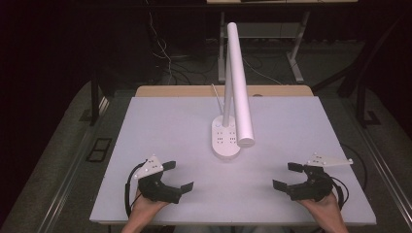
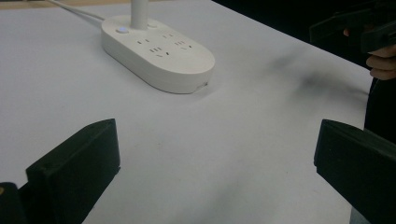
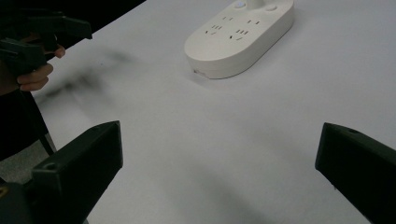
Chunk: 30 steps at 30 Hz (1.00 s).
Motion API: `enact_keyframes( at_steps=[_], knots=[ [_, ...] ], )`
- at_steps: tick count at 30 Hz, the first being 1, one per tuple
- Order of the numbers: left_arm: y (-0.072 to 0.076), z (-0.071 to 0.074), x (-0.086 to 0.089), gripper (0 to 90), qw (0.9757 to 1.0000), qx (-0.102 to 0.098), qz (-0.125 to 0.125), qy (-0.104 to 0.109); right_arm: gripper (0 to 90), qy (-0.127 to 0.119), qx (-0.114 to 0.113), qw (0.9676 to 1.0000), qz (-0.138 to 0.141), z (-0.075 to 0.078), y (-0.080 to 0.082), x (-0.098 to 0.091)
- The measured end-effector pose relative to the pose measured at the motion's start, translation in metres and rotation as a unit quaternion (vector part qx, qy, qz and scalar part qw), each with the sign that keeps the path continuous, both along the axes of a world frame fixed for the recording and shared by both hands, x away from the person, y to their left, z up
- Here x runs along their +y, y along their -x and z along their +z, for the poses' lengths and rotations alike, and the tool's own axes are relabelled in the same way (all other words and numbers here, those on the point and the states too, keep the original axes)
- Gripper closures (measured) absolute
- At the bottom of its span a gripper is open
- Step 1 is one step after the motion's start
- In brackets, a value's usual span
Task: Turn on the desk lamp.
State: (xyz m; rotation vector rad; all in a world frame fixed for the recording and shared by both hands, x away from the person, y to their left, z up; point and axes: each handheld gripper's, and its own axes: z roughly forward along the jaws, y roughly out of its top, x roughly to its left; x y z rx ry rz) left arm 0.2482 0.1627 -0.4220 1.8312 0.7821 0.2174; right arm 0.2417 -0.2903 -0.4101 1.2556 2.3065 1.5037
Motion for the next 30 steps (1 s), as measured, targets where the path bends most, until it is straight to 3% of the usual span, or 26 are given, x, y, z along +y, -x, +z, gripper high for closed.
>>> enact_keyframes(
  at_steps=[13,30],
  knots=[
    [0.000,-0.001,-0.001,0.0,1.0000,0.003,0.002,0.002,0.5,0.016,0.010,0.9998,0.007,0.005,-0.002,0.000],
    [0.000,-0.001,0.001,0.0,0.9999,0.005,0.007,0.005,0.5,0.021,0.011,0.9994,0.025,0.021,-0.019,0.005]
  ],
)
